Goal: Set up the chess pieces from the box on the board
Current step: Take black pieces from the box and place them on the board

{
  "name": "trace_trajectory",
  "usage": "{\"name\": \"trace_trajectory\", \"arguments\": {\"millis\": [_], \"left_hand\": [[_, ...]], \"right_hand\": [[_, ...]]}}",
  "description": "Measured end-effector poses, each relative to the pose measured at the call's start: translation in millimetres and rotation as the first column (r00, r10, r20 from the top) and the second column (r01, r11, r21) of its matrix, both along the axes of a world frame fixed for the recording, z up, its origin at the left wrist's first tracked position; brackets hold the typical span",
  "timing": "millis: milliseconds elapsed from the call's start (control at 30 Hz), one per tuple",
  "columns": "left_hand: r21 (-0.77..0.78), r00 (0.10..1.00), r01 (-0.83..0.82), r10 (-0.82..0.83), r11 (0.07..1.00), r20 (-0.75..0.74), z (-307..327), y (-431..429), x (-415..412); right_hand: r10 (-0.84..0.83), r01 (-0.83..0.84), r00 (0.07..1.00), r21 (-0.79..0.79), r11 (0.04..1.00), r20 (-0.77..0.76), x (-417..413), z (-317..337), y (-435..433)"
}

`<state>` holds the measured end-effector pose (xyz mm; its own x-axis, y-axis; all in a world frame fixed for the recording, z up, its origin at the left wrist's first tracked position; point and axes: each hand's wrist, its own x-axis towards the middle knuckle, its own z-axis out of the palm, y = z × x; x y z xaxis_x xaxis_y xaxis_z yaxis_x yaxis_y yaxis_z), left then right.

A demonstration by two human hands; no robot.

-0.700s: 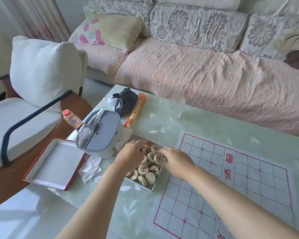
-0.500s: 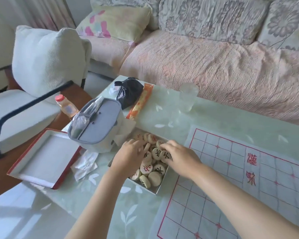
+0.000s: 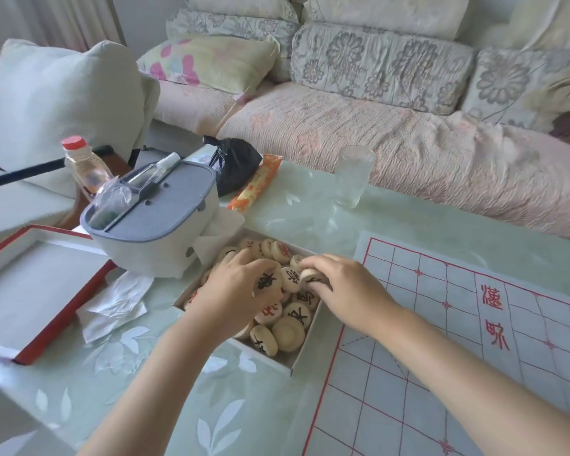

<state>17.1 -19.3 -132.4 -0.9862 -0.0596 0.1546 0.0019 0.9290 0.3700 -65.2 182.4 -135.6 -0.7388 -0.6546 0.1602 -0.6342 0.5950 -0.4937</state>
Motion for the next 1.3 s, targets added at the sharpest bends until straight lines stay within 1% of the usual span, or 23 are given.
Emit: {"name": "trace_trajectory", "arguments": {"millis": [67,167,233,400,467,567,633,700,733,800,833,933,1000,1067,1133,1200,1300], "left_hand": [[0.056,1.000,-0.004,0.005,0.998,-0.025,9,4,4],[0.235,0.999,-0.018,0.025,0.972,-0.029,24,16,13],[0.321,0.999,0.002,0.010,0.947,-0.034,31,30,21],[0.357,0.994,0.094,-0.109,0.929,0.022,47,77,47],[0.387,0.984,0.140,-0.172,0.911,0.049,53,99,57],[0.424,0.971,0.178,-0.227,0.888,0.068,61,137,66],[0.435,0.963,0.207,-0.260,0.876,0.064,63,167,69],[0.483,0.953,0.223,-0.293,0.847,0.074,61,200,71],[0.529,0.948,0.214,-0.305,0.821,0.090,59,216,72],[0.637,0.935,0.144,-0.315,0.757,0.162,57,248,72],[0.661,0.927,0.114,-0.319,0.742,0.199,55,264,72],[0.645,0.898,0.116,-0.357,0.756,0.257,47,303,72],[0.641,0.877,0.135,-0.392,0.756,0.278,41,326,72],[0.616,0.865,0.154,-0.407,0.773,0.294,35,346,72],[0.593,0.859,0.182,-0.420,0.784,0.292,28,364,70],[0.611,0.850,0.207,-0.450,0.764,0.274,23,378,68],[0.650,0.828,0.192,-0.477,0.735,0.295,15,392,67]], "right_hand": [[-0.035,0.037,0.999,-0.066,0.997,0.024,11,8,4],[-0.115,0.128,0.990,-0.163,0.978,0.086,35,20,13],[-0.166,0.196,0.974,-0.204,0.959,0.156,53,24,24],[-0.272,0.383,0.892,-0.283,0.879,0.362,91,31,73],[-0.305,0.432,0.857,-0.255,0.865,0.416,107,31,99],[-0.372,0.510,0.811,-0.235,0.827,0.451,133,31,140],[-0.436,0.565,0.787,-0.226,0.793,0.437,152,31,169],[-0.510,0.608,0.769,-0.196,0.769,0.385,168,29,200],[-0.545,0.627,0.760,-0.178,0.758,0.355,175,26,216],[-0.615,0.676,0.722,-0.131,0.725,0.317,185,20,252],[-0.644,0.698,0.700,-0.108,0.707,0.308,190,17,269],[-0.720,0.764,0.635,-0.090,0.639,0.280,200,11,322],[-0.784,0.817,0.571,-0.072,0.572,0.245,204,9,355],[-0.846,0.861,0.502,-0.006,0.509,0.182,203,8,384],[-0.883,0.888,0.453,0.027,0.459,0.121,201,5,405],[-0.898,0.901,0.429,0.027,0.433,0.100,198,2,417],[-0.900,0.901,0.432,0.003,0.433,0.060,193,-3,423]]}}
